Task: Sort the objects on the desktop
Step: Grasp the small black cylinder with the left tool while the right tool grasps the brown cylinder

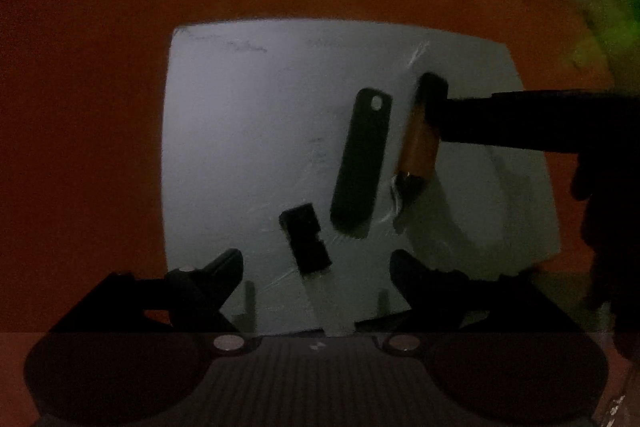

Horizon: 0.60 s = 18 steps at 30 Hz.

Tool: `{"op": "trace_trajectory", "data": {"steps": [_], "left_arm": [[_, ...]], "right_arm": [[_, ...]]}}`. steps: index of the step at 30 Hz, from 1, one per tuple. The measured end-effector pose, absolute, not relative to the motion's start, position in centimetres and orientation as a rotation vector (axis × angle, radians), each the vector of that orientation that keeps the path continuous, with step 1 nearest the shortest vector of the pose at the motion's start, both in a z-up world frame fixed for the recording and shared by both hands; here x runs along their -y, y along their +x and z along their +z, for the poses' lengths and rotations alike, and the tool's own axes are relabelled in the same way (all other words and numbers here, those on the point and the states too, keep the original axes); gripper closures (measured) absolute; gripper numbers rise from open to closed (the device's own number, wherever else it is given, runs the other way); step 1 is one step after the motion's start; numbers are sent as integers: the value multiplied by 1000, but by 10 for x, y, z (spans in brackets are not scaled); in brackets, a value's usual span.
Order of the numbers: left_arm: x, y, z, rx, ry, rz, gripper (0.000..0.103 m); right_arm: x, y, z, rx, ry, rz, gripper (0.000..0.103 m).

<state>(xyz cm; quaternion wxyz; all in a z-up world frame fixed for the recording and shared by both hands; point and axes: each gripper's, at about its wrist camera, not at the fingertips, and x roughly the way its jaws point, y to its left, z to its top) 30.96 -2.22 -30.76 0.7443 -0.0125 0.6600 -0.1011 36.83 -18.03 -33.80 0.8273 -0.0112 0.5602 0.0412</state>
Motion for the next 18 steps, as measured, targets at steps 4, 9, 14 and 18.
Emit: {"op": "trace_trajectory", "data": {"steps": [4,9,14,18], "left_arm": [[27,308,-318,-1498,-34,-266,60],[29,302,-325,-1483,16,-297,81],[12,308,-325,-1457,-10,-298,85],[-1,313,-324,-1434,14,-287,85]], "right_arm": [[180,371,-344,-1226,15,114,39],[179,367,-354,-1310,19,117,60],[185,354,-348,-1315,-27,151,75],[200,342,-345,-1328,-33,169,75]]}}
